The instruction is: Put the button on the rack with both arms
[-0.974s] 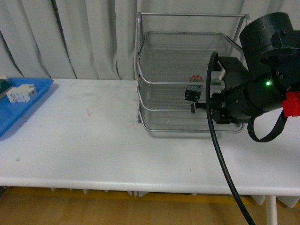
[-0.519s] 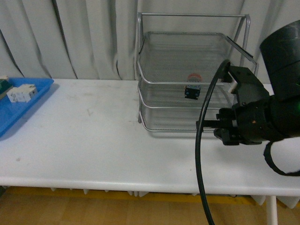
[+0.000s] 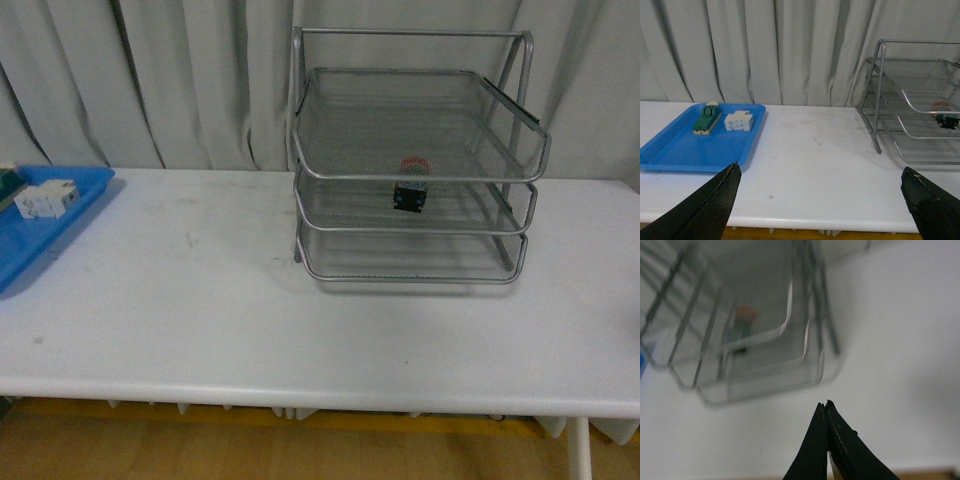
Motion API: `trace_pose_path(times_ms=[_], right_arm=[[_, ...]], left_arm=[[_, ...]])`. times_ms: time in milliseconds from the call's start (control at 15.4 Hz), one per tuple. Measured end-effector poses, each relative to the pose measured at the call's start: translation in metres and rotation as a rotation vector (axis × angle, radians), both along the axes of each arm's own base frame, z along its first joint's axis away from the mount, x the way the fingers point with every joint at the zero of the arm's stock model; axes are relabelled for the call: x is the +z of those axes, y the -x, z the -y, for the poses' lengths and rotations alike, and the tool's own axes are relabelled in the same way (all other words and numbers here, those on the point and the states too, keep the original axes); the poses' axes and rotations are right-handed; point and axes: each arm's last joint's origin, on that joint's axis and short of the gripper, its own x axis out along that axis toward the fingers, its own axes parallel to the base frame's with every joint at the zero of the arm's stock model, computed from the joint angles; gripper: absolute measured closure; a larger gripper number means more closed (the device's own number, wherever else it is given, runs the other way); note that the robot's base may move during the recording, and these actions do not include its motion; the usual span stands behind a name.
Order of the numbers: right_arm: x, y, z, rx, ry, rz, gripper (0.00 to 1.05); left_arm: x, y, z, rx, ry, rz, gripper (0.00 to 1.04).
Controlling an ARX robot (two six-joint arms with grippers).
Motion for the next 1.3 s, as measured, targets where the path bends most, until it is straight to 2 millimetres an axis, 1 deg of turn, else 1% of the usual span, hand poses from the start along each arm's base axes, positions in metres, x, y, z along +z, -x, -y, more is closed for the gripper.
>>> trace_pose_path(times_ms=[65, 130, 195, 260, 325, 389, 454, 584, 649, 779, 974, 1298], right_arm=[[0.005, 0.004, 0.007, -0.073, 0.096, 0.187, 1.03], [0.004, 0.018, 0.008, -0.106, 0.181, 0.283, 1.03], [0.002, 0.032, 0.004, -0.092, 0.231, 0.322, 1.03], [0.005, 0.053, -0.006, -0.077, 0.288, 0.349, 1.03], [0.016, 0.071, -0.019, -0.071, 0.318, 0.399, 1.03], [0.020, 0.086, -0.023, -0.052, 0.325, 0.431, 1.03], [0.015, 0.100, -0.022, -0.062, 0.337, 0.424, 1.03], [-0.002, 0.123, -0.021, -0.069, 0.347, 0.401, 1.03], [-0.004, 0.129, -0.021, -0.074, 0.347, 0.428, 1.03], [-0.005, 0.135, -0.021, -0.078, 0.347, 0.452, 1.03], [-0.018, 0.144, -0.021, -0.074, 0.347, 0.430, 1.03], [-0.025, 0.154, -0.021, -0.075, 0.347, 0.435, 1.03]], left_arm=[[0.000, 0.000, 0.000, 0.000, 0.000, 0.000, 0.07], [0.000, 0.000, 0.000, 0.000, 0.000, 0.002, 0.07], [0.000, 0.000, 0.000, 0.000, 0.000, 0.000, 0.07], [0.000, 0.000, 0.000, 0.000, 0.000, 0.000, 0.07], [0.000, 0.000, 0.000, 0.000, 0.000, 0.000, 0.07], [0.000, 0.000, 0.000, 0.000, 0.000, 0.000, 0.07], [0.000, 0.000, 0.000, 0.001, 0.000, 0.000, 0.07], [0.000, 0.000, 0.000, 0.000, 0.000, 0.000, 0.07], [0.000, 0.000, 0.000, 0.000, 0.000, 0.000, 0.07], [0.000, 0.000, 0.000, 0.000, 0.000, 0.000, 0.07], [0.000, 0.000, 0.000, 0.000, 0.000, 0.000, 0.07], [0.000, 0.000, 0.000, 0.000, 0.000, 0.000, 0.07]])
